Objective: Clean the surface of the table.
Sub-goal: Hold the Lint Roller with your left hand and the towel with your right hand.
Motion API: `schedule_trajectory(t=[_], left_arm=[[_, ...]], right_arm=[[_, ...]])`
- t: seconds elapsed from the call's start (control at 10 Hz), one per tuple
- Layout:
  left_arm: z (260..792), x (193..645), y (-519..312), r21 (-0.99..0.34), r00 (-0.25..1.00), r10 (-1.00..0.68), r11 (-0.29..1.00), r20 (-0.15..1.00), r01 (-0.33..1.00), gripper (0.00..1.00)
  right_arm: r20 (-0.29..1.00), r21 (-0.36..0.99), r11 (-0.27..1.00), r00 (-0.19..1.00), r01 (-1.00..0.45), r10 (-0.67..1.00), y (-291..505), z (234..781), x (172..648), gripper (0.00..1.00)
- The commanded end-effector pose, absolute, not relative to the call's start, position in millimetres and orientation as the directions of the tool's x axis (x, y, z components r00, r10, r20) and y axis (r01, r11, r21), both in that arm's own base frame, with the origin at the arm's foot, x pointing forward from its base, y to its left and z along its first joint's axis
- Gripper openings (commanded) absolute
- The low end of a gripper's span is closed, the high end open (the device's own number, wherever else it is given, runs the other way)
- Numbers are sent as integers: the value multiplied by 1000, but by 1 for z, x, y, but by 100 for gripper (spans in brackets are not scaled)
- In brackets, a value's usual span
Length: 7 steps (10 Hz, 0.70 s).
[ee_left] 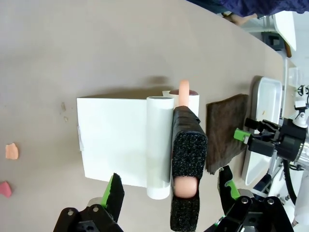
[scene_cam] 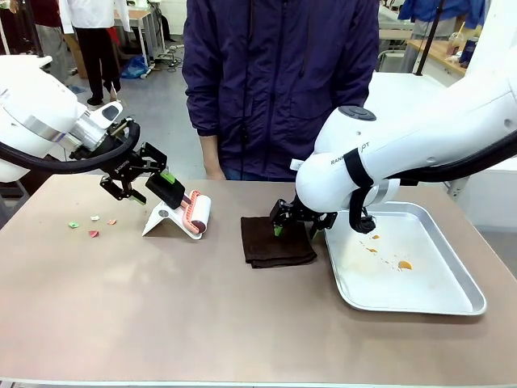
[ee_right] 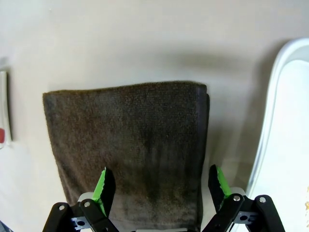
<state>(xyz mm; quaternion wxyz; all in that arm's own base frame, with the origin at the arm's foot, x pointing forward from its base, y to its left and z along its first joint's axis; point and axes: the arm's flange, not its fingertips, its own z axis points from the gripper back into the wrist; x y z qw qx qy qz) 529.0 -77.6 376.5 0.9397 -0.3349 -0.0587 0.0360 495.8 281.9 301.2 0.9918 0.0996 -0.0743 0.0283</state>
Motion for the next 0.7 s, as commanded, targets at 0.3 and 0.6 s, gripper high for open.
schedule_trajectory(t=[0.3,0.6], left_arm=[[376,535,-74,-675,986,136,737,99,-34,42],[377,536,-75,-686,980,153,727,124,-27,0]], right_arm=[[122,193,979,991,-71,48,293,303,499,40],[126,201,976,991,-78,54,295,303,499,0]])
